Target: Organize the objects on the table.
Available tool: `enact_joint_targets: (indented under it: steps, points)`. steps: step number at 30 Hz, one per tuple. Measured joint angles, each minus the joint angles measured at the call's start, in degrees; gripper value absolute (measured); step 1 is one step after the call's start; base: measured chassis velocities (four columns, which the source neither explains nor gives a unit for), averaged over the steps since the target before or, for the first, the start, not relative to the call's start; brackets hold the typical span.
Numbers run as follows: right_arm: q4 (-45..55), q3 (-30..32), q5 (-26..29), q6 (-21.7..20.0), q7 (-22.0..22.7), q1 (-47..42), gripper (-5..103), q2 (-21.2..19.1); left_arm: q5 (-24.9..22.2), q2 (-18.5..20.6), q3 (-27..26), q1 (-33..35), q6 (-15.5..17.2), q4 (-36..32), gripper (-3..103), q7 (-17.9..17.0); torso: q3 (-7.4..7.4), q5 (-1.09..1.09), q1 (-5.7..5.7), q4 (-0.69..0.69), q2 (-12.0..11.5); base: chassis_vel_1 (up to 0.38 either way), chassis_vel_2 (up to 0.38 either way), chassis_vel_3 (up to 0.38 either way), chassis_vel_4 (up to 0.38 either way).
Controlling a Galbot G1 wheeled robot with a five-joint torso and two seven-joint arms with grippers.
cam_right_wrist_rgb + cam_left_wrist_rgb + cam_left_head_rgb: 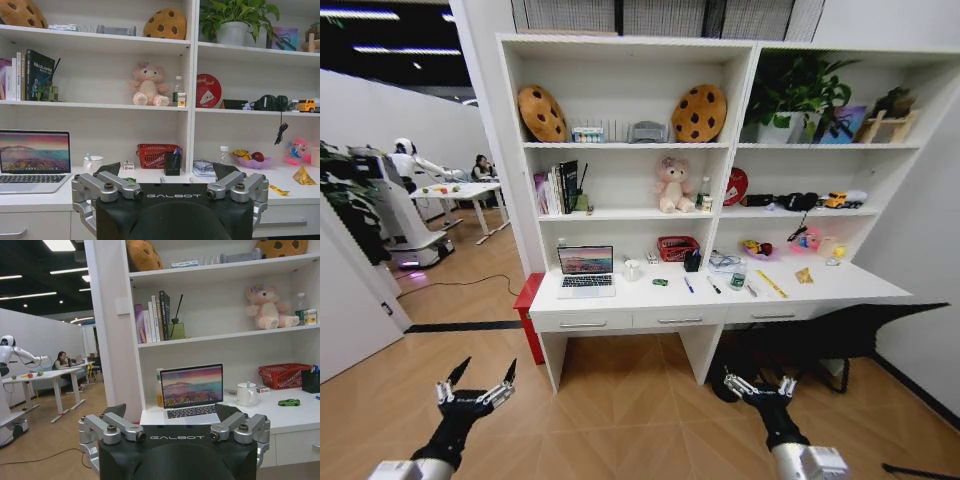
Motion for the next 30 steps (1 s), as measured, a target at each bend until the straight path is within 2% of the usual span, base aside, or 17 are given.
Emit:
enact_joint_targets:
  steps: [21,30]
  points:
    - [-0.6,0.1,0.1,0.2,-0.4,0.2,100,0.3,-0.3,0.4,-0.1,-0.1,0.2,0.0,97,0.0,0.0,0.0,0.0,0.0,0.0,0.0,0.0,0.0,0.0]
    - [-1.0,0.6,0.2,1.6,-0.5,0.2,100,0.6,-0.3,0.4,0.4,-0.8,0.2,0.8,97,0.0,-0.01,0.0,-0.01,0.01,0.0,-0.034,0.039,0.045,-0.038]
